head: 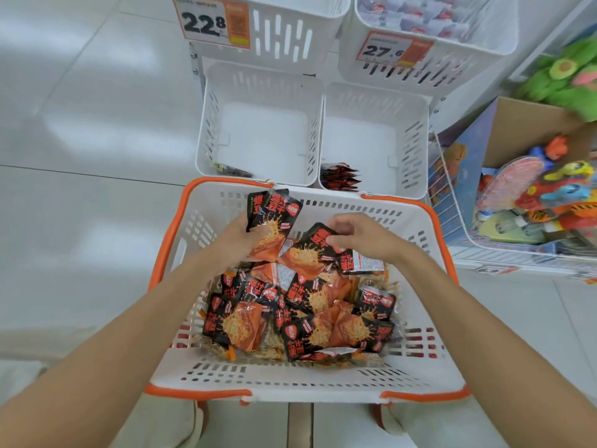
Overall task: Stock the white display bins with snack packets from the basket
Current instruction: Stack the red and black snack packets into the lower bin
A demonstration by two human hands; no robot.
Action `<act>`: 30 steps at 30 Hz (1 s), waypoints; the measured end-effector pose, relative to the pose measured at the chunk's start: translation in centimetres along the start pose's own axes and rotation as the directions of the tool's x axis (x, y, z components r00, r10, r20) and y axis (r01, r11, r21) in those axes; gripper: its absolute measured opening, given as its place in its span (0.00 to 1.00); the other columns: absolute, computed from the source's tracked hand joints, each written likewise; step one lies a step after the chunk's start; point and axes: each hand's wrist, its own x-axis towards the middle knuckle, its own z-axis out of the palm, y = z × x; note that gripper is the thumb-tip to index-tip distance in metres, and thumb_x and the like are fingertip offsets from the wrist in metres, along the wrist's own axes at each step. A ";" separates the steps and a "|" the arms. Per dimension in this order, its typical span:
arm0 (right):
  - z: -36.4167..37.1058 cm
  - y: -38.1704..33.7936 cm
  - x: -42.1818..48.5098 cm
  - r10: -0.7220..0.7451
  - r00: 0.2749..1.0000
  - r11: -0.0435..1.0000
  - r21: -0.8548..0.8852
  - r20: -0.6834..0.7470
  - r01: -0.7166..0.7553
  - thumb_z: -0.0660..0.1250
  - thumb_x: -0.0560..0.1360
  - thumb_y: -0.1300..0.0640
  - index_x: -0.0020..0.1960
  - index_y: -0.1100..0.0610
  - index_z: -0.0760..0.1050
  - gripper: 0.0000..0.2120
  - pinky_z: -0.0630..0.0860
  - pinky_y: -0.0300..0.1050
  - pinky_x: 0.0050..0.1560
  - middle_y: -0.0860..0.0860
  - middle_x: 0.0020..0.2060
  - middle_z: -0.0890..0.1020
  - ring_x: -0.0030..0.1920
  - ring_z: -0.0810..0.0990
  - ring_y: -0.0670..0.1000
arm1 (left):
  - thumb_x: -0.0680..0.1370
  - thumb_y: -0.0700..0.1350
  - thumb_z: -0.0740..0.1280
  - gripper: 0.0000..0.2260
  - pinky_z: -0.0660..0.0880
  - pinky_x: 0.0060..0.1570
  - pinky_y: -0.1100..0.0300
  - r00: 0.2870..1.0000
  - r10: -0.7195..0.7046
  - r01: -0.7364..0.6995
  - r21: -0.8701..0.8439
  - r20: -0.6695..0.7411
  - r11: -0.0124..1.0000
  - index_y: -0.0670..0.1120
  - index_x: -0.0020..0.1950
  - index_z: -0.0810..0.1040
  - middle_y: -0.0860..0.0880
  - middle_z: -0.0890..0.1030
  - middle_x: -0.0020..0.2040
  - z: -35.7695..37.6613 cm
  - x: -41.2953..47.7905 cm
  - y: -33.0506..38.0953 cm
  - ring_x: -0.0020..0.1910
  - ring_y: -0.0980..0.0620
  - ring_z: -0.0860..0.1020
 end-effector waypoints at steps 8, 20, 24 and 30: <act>-0.9 -5.8 -1.4 -0.178 0.890 0.983 -0.034 -0.421 0.180 0.68 0.76 0.63 0.51 0.55 0.79 0.06 0.75 0.41 0.55 0.44 0.46 0.82 0.48 0.80 0.41 | 0.69 0.67 0.70 0.40 0.71 0.66 0.41 0.959 -0.075 0.141 -0.232 0.272 0.962 0.53 0.75 0.62 0.53 0.67 0.74 2.5 -1.2 4.4 0.71 0.49 0.69; -2.1 -4.5 -1.5 0.034 0.981 0.827 0.556 -0.193 0.081 0.67 0.75 0.63 0.61 0.54 0.72 0.16 0.77 0.42 0.47 0.52 0.54 0.81 0.51 0.81 0.49 | 0.76 0.41 0.71 0.23 0.71 0.47 0.77 0.936 0.245 -0.275 0.092 0.252 0.957 0.54 0.66 0.64 0.60 0.76 0.55 6.2 0.4 7.1 0.51 0.70 0.74; -7.1 -3.8 -1.2 -0.045 0.992 0.871 0.482 -0.121 0.098 0.69 0.73 0.69 0.59 0.57 0.76 0.16 0.79 0.40 0.50 0.54 0.51 0.85 0.52 0.84 0.51 | 0.75 0.43 0.72 0.29 0.74 0.60 0.62 0.920 0.209 -0.262 0.123 0.331 0.957 0.54 0.70 0.62 0.54 0.76 0.61 6.0 3.8 9.2 0.59 0.57 0.76; -14.2 -1.4 3.9 -0.013 0.835 0.956 0.238 -0.550 0.173 0.73 0.71 0.68 0.51 0.64 0.80 0.09 0.75 0.33 0.44 0.54 0.42 0.82 0.40 0.80 0.42 | 0.71 0.50 0.75 0.31 0.76 0.50 0.59 0.970 0.225 -0.239 0.197 0.091 0.951 0.49 0.70 0.66 0.49 0.75 0.58 4.5 13.0 11.2 0.54 0.51 0.78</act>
